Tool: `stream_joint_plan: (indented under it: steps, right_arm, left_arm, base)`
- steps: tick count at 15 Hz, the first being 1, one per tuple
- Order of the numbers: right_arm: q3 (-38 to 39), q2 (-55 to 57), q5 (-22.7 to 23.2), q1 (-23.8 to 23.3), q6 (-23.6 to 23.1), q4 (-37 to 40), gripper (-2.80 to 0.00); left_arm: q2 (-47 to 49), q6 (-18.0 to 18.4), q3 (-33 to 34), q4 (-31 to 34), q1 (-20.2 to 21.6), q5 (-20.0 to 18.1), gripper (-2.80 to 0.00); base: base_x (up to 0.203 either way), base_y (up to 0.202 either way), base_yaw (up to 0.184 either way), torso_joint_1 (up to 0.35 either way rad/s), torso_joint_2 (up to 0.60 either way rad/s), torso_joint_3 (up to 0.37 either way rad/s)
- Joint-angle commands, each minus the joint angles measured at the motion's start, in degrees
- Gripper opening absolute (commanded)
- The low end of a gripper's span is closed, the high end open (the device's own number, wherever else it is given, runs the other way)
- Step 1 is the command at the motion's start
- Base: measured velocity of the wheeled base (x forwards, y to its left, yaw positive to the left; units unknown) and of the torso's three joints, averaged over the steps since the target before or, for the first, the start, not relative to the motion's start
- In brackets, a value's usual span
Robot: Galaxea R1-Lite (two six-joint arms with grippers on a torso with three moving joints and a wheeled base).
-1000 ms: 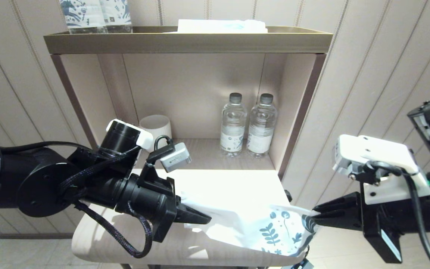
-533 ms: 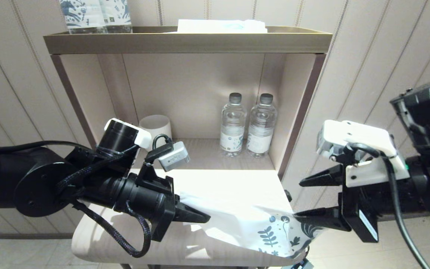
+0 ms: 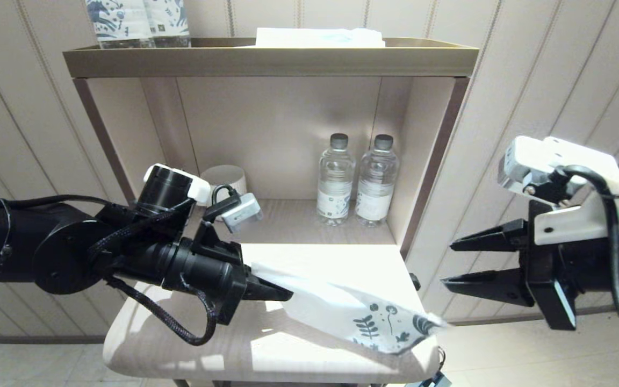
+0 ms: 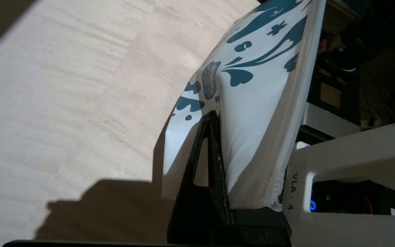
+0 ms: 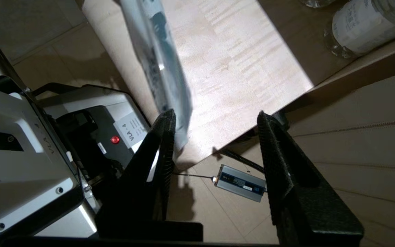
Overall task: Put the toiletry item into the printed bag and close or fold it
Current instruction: Close the strorage bag and place it on the desk
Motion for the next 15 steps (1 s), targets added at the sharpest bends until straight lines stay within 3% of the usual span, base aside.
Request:
stream_joint_plan:
  steps: [1,3,7,10,11,15]
  right_arm:
    - [2.44,-3.24,0.07,0.07,-0.06,-0.03,-2.8]
    - [4.62,-4.81,0.1,0.02,-0.04,-0.1,-2.8]
    - [7.26,-7.14,0.09,0.09,-0.04,-0.02,-2.8]
    - [8.23,-7.47,0.74,0.09,0.04,-0.02,-2.8]
    - [8.33,-7.47,1.0,0.09,0.04,0.06,-2.8]
    - [9.54,-8.43,1.0,0.0,0.04,-0.02,-2.8]
  left_arm:
    - [1.17,0.08,-1.09,-0.08,1.24,1.05,-2.8]
    - [1.76,-0.5,-3.13,-0.09,3.02,3.9,-2.8]
    - [3.42,-3.89,-7.12,0.07,6.09,4.81,-2.8]
    - [5.18,-6.11,-8.63,-0.08,6.76,7.59,-2.8]
    - [5.31,-6.14,-8.72,-0.09,6.96,7.6,0.0]
    - [5.56,-6.06,-9.5,-0.23,8.06,7.6,0.0]
  base:
    - [0.0,0.0,0.0,0.0,0.0,0.0]
    - [0.0,0.0,0.0,0.0,0.0,0.0]
    - [0.0,0.0,0.0,0.0,0.0,0.0]
    - [0.0,0.0,0.0,0.0,0.0,0.0]
    - [0.0,0.0,0.0,0.0,0.0,0.0]
    - [0.0,0.0,0.0,0.0,0.0,0.0]
